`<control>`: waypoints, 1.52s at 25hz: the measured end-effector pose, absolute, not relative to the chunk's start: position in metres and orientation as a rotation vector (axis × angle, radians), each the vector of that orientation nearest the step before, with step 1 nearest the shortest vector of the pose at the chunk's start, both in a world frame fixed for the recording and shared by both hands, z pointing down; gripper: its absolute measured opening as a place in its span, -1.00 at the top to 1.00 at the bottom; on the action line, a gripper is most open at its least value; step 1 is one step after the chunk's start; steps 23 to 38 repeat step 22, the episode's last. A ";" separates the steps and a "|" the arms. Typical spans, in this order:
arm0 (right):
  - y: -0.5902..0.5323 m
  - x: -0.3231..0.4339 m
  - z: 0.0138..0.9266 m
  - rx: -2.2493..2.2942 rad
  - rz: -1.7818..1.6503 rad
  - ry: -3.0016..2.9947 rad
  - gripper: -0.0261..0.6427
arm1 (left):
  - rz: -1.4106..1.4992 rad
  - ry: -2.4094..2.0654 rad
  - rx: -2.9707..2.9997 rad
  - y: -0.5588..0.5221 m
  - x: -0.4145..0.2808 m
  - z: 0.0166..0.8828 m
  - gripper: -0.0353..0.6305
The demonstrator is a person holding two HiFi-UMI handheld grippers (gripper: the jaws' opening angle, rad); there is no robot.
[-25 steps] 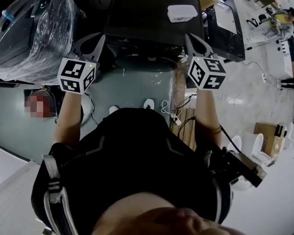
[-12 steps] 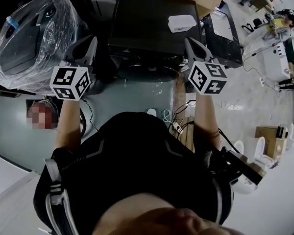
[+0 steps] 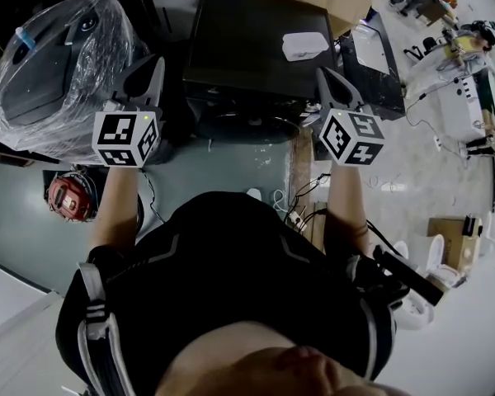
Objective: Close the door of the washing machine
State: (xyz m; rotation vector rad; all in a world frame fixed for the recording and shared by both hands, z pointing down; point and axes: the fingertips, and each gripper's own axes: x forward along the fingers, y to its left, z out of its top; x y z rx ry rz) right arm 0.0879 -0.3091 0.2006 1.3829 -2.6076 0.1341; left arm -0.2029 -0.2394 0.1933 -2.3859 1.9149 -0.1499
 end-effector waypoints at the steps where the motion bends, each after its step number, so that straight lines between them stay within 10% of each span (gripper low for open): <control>1: -0.309 0.090 0.203 1.387 0.120 -2.587 0.91 | -0.138 1.922 -2.393 -0.240 -0.200 0.194 0.88; 38: -0.303 0.097 0.206 1.363 0.150 -2.635 0.91 | -0.187 1.987 -2.398 -0.237 -0.193 0.203 0.88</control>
